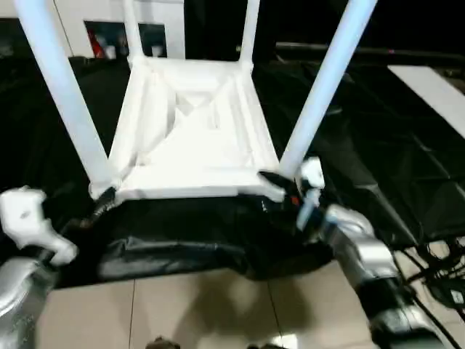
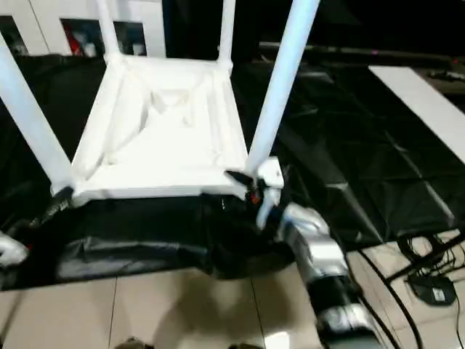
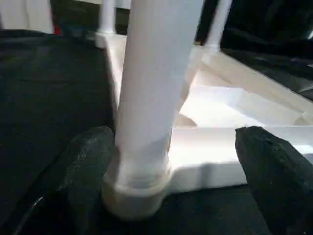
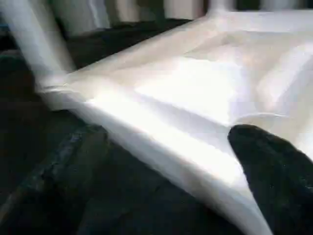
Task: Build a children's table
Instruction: Flip table
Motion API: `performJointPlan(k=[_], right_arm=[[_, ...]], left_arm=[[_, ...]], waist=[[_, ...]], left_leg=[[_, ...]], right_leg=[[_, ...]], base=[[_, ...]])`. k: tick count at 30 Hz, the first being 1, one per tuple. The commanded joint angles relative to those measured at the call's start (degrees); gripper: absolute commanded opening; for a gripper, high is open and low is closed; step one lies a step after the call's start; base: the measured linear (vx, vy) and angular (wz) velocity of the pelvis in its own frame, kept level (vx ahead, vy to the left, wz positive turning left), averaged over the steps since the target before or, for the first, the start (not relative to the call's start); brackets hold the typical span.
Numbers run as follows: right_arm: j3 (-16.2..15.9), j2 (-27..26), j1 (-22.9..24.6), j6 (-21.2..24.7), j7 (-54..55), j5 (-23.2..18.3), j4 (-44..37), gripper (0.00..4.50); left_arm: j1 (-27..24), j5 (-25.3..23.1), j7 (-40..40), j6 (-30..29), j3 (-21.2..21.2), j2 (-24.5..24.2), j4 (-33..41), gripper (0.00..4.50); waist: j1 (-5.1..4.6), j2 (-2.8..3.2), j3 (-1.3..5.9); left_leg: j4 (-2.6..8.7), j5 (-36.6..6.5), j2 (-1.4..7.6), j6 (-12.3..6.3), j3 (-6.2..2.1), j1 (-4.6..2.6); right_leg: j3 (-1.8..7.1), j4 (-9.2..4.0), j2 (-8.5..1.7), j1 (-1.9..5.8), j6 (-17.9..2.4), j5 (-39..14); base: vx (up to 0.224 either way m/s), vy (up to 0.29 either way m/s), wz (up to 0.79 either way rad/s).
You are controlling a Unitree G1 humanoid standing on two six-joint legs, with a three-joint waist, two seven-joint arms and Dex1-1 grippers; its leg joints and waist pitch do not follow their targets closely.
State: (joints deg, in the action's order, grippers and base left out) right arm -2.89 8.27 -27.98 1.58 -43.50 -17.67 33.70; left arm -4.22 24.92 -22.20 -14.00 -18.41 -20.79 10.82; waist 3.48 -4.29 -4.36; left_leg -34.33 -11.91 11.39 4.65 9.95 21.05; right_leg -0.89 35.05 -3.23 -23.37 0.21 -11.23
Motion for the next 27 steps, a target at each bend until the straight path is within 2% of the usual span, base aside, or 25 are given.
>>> performJointPlan(k=[1, 3, 4, 5, 6, 7, 8, 9, 10, 11, 12, 17, 19, 20, 23, 24, 27], right_arm=[[3.11, 0.68, -0.60, -0.88, 3.32, -0.04, 2.01, 4.50], [4.28, 0.48, -0.74, -0.82, 3.64, -0.81, 2.23, 4.50], [4.65, 0.56, -0.53, -1.04, 3.57, -0.92, 2.20, 4.50], [4.86, 0.70, -0.36, -1.51, 3.52, -0.86, 2.39, 4.50], [4.96, 0.81, -0.26, -1.95, 3.49, -0.73, 2.64, 4.50], [4.99, 0.95, -0.20, -2.63, 3.70, -0.47, 3.14, 4.50], [5.06, 1.13, 0.02, -3.11, 3.79, -0.38, 3.32, 4.50], [5.06, 1.13, 0.02, -3.11, 3.79, -0.38, 3.32, 4.50], [4.95, 1.31, 0.70, -3.09, 3.22, -0.43, 2.85, 4.50], [4.55, 1.35, 1.43, -2.13, 2.10, -0.63, 1.69, 4.50], [4.17, 1.37, 2.04, -1.24, 1.10, -0.78, 0.67, 4.50], [1.31, 1.77, 4.43, 1.50, -3.07, -0.47, -3.04, 4.50], [0.14, 1.60, 5.42, 3.52, -5.23, -1.46, -4.77, 4.50], [0.00, 1.39, 5.59, 4.02, -5.72, -1.77, -5.07, 4.50], [-0.38, 0.27, 5.85, 4.71, -6.07, -1.97, -5.35, 4.50], [-0.46, -0.07, 5.92, 4.81, -5.91, -1.88, -5.46, 4.50], [-0.35, -1.21, 5.90, 5.45, -4.84, -1.97, -5.60, 4.50]], left_arm=[[1.06, -1.53, 0.56, 0.22, 1.78, 0.63, -1.26, 4.47], [3.30, -2.36, 1.17, 0.54, 3.32, 1.88, -2.88, 4.47], [4.54, -2.68, 1.51, 0.65, 4.29, 2.68, -3.74, 4.47], [5.56, -3.16, 1.89, 0.73, 5.07, 3.33, -4.60, 4.47], [6.23, -3.55, 2.16, 0.78, 5.58, 3.75, -5.23, 4.47], [6.98, -4.75, 2.95, 1.13, 6.02, 3.89, -6.42, 4.47], [7.88, -5.96, 4.22, 1.35, 6.22, 4.11, -7.70, 4.47], [7.88, -5.96, 4.22, 1.35, 6.22, 4.11, -7.70, 4.47], [9.48, -7.05, 6.32, 2.10, 6.22, 4.89, -9.27, 4.47], [10.19, -7.25, 7.16, 2.37, 6.10, 5.52, -9.50, 4.47], [10.69, -7.36, 7.71, 2.56, 6.00, 6.01, -9.57, 4.47], [10.95, -6.94, 8.58, 2.27, 6.09, 7.52, -8.75, 4.47], [10.43, -7.66, 11.69, 1.26, 6.01, 8.92, -7.83, 4.47], [10.12, -7.89, 13.12, 0.81, 5.81, 9.81, -7.57, 4.18], [8.56, -8.45, 15.54, 0.09, 6.13, 11.97, -6.12, 4.07], [8.18, -8.48, 15.95, 0.01, 6.24, 12.42, -5.72, 3.85], [7.46, -9.23, 17.78, -0.33, 6.26, 13.36, -4.96, 3.70]], waist=[[-0.19, 1.24, 2.65], [-0.15, 1.13, 3.04], [-0.10, 1.12, 3.02], [-0.16, 1.38, 3.11], [-0.08, 1.30, 3.13], [-0.08, 1.45, 3.06], [-0.13, 1.71, 3.07], [-0.23, 1.45, 2.99], [-0.24, 1.52, 3.04], [-0.26, 1.69, 2.95], [-0.20, 1.61, 2.92], [-0.23, 1.55, 2.97], [-0.18, 2.02, 2.95], [-0.28, 1.87, 3.01], [-0.17, 1.55, 2.93], [-0.15, 1.56, 2.87], [-0.15, 1.54, 2.81]], left_leg=[[4.64, -5.16, 1.44, -1.12, 0.02, -0.86], [4.26, -2.89, 1.32, -2.17, 0.17, -0.88], [4.24, -2.28, 1.31, -2.47, 0.16, -0.84], [4.18, -2.23, 1.31, -2.82, 0.26, -0.94], [4.10, -2.27, 1.36, -2.97, 0.29, -1.09], [4.21, -2.78, 1.38, -3.07, 0.19, -0.76], [4.16, -3.89, 1.46, -3.08, 0.22, -0.91], [4.21, -4.46, 1.43, -3.12, 0.27, -0.88], [4.26, -5.14, 1.46, -2.92, 0.18, -0.79], [4.26, -5.93, 1.56, -2.71, 0.19, -0.90], [4.29, -6.15, 1.59, -2.59, 0.18, -0.87], [4.29, -6.49, 1.72, -2.81, 0.04, -0.64], [4.28, -6.68, 1.81, -2.81, 0.00, -0.71], [4.29, -6.77, 1.89, -2.89, 0.00, -0.68], [4.30, -6.78, 1.96, -3.19, -0.04, -0.59], [4.30, -6.85, 1.95, -3.22, 0.01, -0.57], [4.34, -7.09, 1.95, -3.23, 0.01, -0.63]], right_leg=[[1.69, -2.70, -2.93, 1.97, -12.45, -1.11], [1.72, -2.36, -2.91, 2.36, -12.85, 3.46], [1.70, -2.31, -2.91, 2.41, -13.02, 4.36], [1.65, -2.37, -2.84, 2.38, -13.29, 5.05], [1.66, -2.35, -2.95, 2.35, -13.60, 5.25], [1.65, -2.33, -3.07, 2.60, -13.87, 4.54], [1.66, -2.45, -3.11, 2.47, -13.86, 3.61], [1.65, -2.62, -3.05, 2.49, -13.77, 2.85], [1.69, -2.64, -3.14, 2.68, -13.68, 1.64], [1.71, -2.75, -3.13, 2.54, -13.69, 0.75], [1.73, -2.86, -3.19, 2.59, -13.70, 0.49], [1.68, -2.78, -3.23, 2.68, -14.06, 0.42], [1.67, -2.78, -3.22, 2.60, -14.21, 0.74], [1.64, -2.75, -3.17, 2.63, -14.44, 1.16], [1.66, -2.88, -3.36, 2.65, -14.75, 0.35], [1.67, -2.95, -3.33, 2.56, -14.75, -0.16], [1.69, -3.03, -3.31, 2.44, -14.46, -0.92]], base=[[0.000, 0.000, 0.00], [0.000, 0.000, 0.00], [0.000, 0.000, 0.00], [0.000, 0.000, 0.00], [0.000, 0.000, 0.00], [0.000, 0.000, 0.00], [0.000, 0.000, 0.00], [0.000, 0.000, 0.00], [0.000, 0.000, 0.00], [0.000, 0.000, 0.00], [0.000, 0.000, 0.00], [0.000, 0.000, 0.00], [0.000, 0.000, 0.00], [0.000, 0.000, 0.00], [0.000, 0.000, 0.00], [0.000, 0.000, 0.00], [0.000, 0.000, 0.00]])
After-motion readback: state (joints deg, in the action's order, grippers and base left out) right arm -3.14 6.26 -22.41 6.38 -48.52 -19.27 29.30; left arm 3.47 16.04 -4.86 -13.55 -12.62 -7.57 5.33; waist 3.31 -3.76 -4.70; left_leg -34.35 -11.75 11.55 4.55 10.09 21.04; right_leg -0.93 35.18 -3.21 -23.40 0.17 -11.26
